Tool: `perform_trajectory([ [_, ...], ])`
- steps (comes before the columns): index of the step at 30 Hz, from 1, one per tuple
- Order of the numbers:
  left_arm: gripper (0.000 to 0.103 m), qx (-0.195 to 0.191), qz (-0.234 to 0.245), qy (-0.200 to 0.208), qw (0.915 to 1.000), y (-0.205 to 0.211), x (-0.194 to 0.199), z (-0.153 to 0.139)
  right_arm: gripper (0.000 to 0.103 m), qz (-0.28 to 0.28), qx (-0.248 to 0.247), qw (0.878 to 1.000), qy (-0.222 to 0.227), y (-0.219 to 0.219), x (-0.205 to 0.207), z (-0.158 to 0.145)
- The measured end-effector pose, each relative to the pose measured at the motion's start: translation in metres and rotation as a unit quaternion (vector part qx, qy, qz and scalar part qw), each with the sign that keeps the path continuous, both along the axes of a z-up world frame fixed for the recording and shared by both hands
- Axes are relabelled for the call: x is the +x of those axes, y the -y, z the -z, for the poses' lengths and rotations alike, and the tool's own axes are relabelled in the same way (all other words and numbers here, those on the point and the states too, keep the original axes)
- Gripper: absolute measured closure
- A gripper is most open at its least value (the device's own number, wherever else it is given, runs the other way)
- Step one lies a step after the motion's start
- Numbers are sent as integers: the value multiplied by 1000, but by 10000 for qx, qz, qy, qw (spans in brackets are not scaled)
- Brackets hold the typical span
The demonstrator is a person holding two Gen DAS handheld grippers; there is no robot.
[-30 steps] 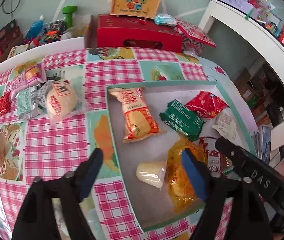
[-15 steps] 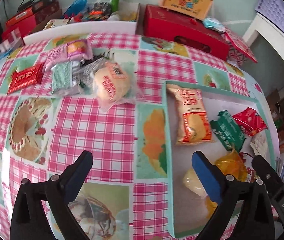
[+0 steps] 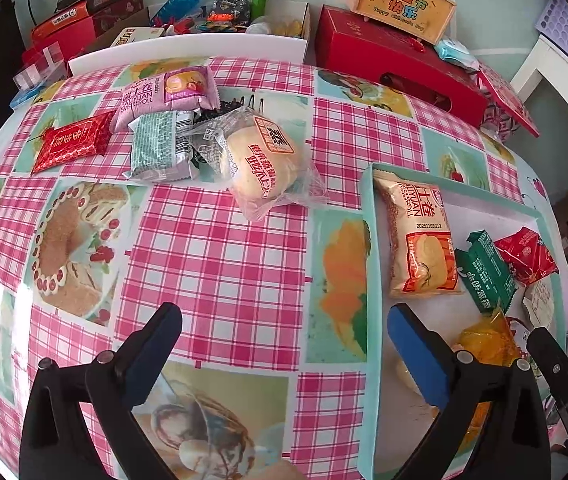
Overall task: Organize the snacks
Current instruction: 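Move both tools back toward the remaining snacks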
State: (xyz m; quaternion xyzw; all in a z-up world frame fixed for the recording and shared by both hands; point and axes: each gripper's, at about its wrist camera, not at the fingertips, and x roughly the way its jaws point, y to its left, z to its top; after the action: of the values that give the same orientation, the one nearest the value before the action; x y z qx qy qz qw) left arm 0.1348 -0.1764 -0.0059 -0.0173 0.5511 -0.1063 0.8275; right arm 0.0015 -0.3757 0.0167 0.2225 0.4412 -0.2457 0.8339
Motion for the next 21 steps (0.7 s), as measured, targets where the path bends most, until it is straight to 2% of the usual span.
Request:
perform_trajectory([
  [6, 1, 22, 19, -53, 10000, 0, 2, 1, 0, -19, -36, 10000, 11, -2, 1, -2],
  [12, 1, 20, 132, 26, 9999, -9, 1, -8, 0, -266, -278, 9986, 351, -19, 8, -19],
  [16, 1, 75, -63, 204, 9997, -31, 8, -19, 0, -518, -282, 9974, 409, -38, 19, -22],
  [21, 1, 226, -363, 182, 9989, -63, 20, -15, 0, -846, -257, 9953, 388, -63, 33, -18],
])
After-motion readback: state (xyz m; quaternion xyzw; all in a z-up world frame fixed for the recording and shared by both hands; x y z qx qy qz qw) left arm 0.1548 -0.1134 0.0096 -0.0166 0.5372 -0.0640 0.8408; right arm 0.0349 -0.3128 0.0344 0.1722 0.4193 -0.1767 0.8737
